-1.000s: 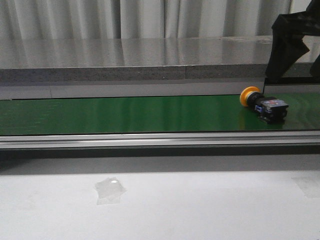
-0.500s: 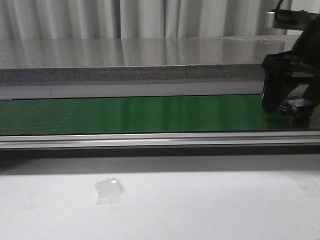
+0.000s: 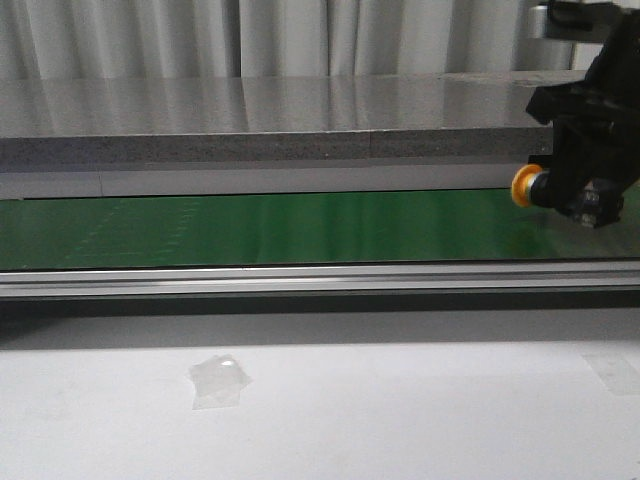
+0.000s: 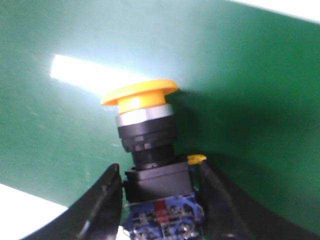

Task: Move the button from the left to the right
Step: 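Lift the button with the right gripper and place it in the green tray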

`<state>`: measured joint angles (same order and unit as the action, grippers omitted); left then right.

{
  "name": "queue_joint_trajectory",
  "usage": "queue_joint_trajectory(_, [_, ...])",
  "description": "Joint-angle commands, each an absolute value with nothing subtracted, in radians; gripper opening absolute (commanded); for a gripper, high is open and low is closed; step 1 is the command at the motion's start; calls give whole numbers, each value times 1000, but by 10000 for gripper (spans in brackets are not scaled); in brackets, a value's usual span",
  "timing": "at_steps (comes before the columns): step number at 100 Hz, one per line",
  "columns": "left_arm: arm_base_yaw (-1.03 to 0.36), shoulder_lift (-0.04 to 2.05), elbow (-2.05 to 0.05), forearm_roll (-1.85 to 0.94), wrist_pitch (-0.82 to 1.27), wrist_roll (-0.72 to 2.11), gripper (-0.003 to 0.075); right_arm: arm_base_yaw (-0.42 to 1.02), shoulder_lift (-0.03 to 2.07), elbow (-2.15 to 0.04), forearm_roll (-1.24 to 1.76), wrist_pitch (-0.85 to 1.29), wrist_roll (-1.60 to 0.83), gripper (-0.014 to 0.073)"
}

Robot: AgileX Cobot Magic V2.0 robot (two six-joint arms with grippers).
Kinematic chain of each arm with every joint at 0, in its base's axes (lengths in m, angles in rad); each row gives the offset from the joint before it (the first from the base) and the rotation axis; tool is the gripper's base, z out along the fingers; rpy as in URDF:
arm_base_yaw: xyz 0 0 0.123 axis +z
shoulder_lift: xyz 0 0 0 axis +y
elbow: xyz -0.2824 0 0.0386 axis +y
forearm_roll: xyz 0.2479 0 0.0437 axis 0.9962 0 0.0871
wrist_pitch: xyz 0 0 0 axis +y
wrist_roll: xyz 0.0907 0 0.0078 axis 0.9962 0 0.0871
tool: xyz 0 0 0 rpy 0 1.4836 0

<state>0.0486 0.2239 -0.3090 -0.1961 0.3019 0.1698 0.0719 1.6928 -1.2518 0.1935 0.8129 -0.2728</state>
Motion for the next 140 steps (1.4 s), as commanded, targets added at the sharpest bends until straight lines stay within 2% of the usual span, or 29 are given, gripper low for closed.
queue_joint_trajectory(1, [45, 235, -336, -209, 217, 170, -20, 65, 1628, -1341, 158, 839, -281, 164])
queue_joint_trajectory(25, [45, 235, -336, -209, 217, 170, -20, -55, 1627, -1518, 114, 961, -271, 164])
queue_joint_trajectory(54, [45, 235, -336, -209, 217, 170, -20, -297, 1638, -1539, 108, 920, -272, 164])
queue_joint_trajectory(73, [45, 235, -336, -209, 217, 170, -20, -396, 1668, -1538, 108, 860, -273, 164])
queue_joint_trajectory(96, [45, 235, -336, -209, 217, 170, -20, -453, 1776, -1534, 105, 837, -280, 164])
queue_joint_trajectory(140, [45, 235, -336, -209, 217, 170, -20, -458, 1963, -1534, 105, 819, -280, 164])
